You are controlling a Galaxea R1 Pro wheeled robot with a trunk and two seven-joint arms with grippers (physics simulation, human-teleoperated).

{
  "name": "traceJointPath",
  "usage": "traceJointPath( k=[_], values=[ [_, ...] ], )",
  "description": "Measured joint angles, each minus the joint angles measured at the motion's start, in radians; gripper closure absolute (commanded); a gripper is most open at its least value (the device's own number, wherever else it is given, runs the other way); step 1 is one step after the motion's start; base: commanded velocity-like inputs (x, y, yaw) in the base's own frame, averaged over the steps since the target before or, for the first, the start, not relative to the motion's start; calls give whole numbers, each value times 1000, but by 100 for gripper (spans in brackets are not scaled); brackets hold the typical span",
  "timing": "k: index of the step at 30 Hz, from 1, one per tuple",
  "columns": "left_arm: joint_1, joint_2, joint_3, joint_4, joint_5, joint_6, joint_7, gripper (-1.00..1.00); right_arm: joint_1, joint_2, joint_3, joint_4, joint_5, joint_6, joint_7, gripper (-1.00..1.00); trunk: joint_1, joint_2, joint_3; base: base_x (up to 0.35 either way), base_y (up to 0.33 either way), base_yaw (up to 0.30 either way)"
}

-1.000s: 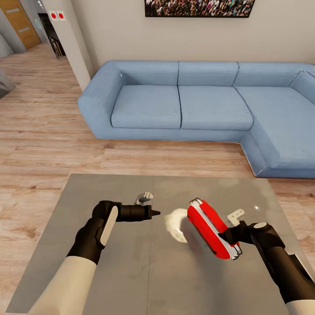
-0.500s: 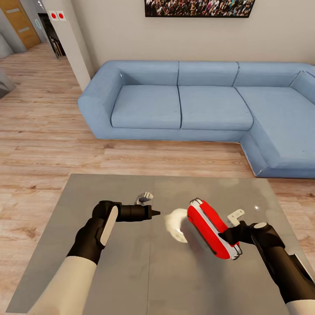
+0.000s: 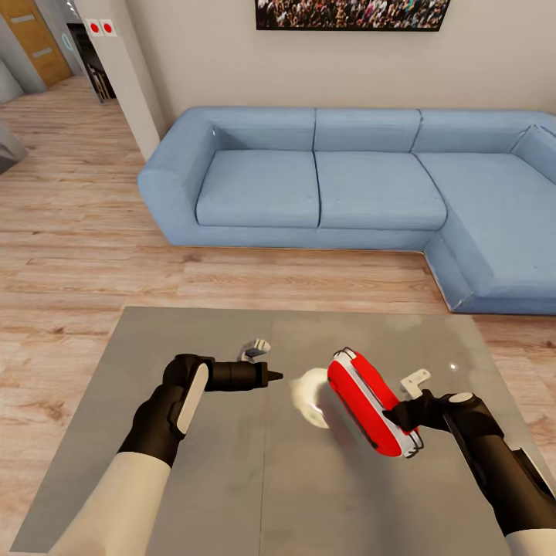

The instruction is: Turn on the radio receiver that's on the table in the living room.

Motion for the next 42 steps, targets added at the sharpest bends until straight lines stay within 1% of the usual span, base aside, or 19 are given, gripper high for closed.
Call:
traceJointPath(
  k=[23, 25, 31, 36, 42],
  values=[
    [0, 0, 0, 0, 0, 0, 0, 100, 0, 1, 0, 1, -3, -10, 7, 100, 0, 0, 0, 0, 0, 0],
    [0, 0, 0, 0, 0, 0, 0, 100, 0, 1, 0, 3, -7, -17, 7, 100, 0, 0, 0, 0, 0, 0],
    [0, 0, 0, 0, 0, 0, 0, 100, 0, -1, 0, 25, -59, -37, 2, 100, 0, 0, 0, 0, 0, 0],
    [0, 1, 0, 0, 0, 0, 0, 100, 0, -1, 0, 27, -68, -40, -1, 100, 0, 0, 0, 0, 0, 0],
    [0, 3, 0, 0, -1, 0, 1, 100, 0, -2, 0, 27, -69, -40, -2, 100, 0, 0, 0, 0, 0, 0]
  ],
)
